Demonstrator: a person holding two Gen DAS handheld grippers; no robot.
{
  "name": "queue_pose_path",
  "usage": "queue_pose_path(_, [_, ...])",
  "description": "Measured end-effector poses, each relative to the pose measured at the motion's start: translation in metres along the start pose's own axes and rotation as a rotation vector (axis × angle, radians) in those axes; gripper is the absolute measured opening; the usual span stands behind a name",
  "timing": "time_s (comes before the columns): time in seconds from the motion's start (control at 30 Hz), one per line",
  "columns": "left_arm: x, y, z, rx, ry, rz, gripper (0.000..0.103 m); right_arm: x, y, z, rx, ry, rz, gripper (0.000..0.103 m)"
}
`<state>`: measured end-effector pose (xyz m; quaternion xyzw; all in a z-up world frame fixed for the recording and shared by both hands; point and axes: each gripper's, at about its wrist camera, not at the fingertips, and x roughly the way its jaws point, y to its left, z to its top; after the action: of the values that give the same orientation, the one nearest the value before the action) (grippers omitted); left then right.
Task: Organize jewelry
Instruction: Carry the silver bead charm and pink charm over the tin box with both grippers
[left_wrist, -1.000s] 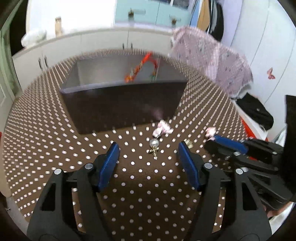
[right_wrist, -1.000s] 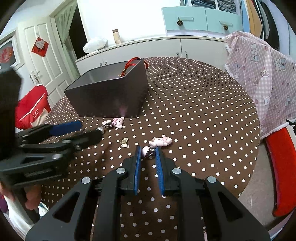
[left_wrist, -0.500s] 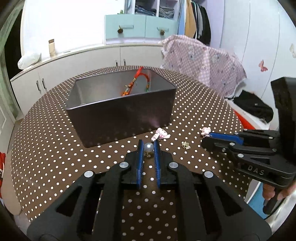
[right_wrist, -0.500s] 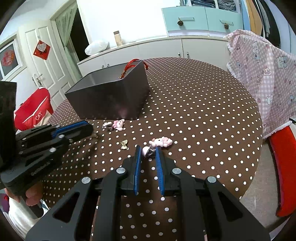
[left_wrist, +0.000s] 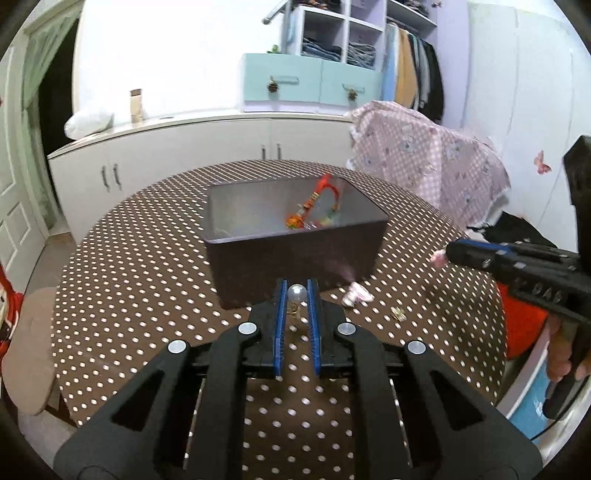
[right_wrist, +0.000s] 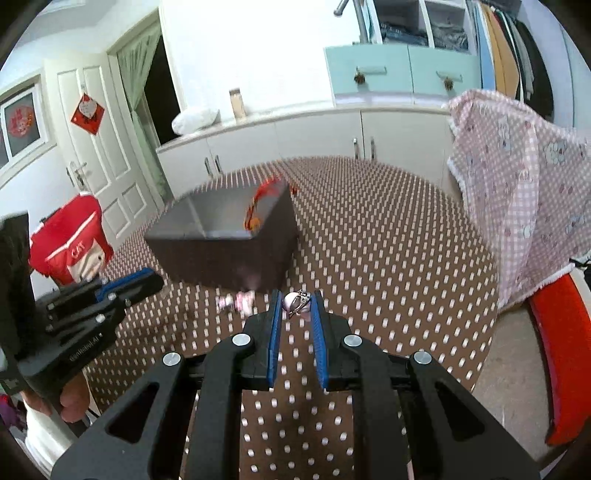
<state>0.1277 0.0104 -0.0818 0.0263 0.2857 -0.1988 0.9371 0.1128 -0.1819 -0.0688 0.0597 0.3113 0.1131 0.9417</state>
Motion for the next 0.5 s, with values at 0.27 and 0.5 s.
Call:
queue_pose_path(0.27, [-0.005,0.007,0.025,-0.015,-0.061,-0.017,0.012,-0.007,0.010,0.037,-0.038,-0.086,0.026,0.014])
queue_pose_path(0.5, [0.001,0.009,0.045,-0.008,-0.091,-0.015,0.012,0.006,0.029,0.058,-0.094,-0.093,0.098,0.014])
